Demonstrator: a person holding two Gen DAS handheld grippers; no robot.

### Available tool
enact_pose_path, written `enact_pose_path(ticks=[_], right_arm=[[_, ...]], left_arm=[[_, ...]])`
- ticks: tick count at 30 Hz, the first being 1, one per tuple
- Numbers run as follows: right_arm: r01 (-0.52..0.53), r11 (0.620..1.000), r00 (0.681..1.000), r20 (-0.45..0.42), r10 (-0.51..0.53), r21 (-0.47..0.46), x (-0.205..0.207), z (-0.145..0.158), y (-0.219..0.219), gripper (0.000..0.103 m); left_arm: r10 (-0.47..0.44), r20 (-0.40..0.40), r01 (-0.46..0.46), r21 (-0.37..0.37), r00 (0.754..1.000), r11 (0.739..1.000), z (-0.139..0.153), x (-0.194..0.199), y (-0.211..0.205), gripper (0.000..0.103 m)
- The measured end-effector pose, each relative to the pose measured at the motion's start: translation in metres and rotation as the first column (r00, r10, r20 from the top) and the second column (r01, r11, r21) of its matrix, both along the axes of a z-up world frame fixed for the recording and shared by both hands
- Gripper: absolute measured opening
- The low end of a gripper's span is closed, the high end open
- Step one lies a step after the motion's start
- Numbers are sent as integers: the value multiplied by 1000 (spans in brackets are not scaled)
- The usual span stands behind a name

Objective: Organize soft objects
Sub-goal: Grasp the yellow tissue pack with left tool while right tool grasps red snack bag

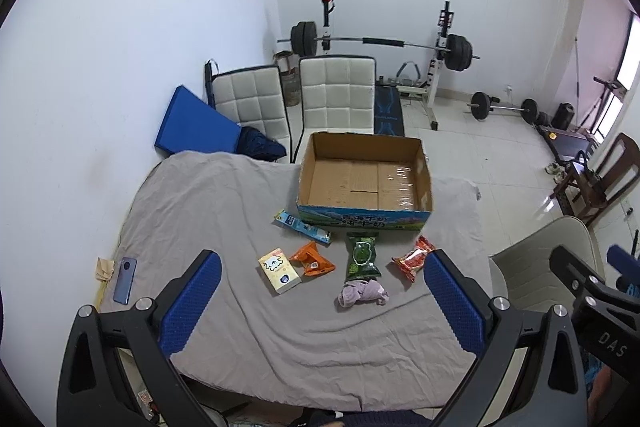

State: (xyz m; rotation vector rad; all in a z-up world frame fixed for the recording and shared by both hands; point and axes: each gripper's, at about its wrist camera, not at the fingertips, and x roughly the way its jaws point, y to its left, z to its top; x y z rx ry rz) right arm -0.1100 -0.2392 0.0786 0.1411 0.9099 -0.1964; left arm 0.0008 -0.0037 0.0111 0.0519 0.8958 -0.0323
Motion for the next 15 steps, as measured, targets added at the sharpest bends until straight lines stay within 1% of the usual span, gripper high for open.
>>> enact_pose_path(ticks=[3,5,8,9,10,11,13,14,15], right_arm=[[-1,1000,998,-63,3,27,27,-29,-9,103],[1,999,995,-96,4,51,46,-53,-15,103],[13,996,983,-181,3,86,81,-103,-23,103],[25,995,976,-218,-3,98,95,-124,-28,103],[30,991,966,-259,4,127,111,-147,-32,103],[35,989,960,-280,6,142,119,-163,-34,103],[56,982,938,-347,10,178,146,-211,-43,103],[61,981,930,-368,12,185,154,-227,-45,103],[75,976,916,-401,14,204,166,-249,-49,103]], left_arm=[[31,-44,-30,12,999,999,-22,20,5,103],[56,-80,-53,36,995,998,-44,37,9,103],[102,-150,-91,76,983,993,-89,65,19,103],[110,-174,-97,82,979,992,-100,72,21,103],[118,-214,-102,84,970,991,-120,83,24,103],[131,-251,-114,83,959,990,-139,92,27,103],[160,-305,-142,82,939,987,-170,107,34,103],[181,-328,-164,79,927,983,-188,115,39,103],[200,-354,-184,79,914,980,-203,122,44,103]])
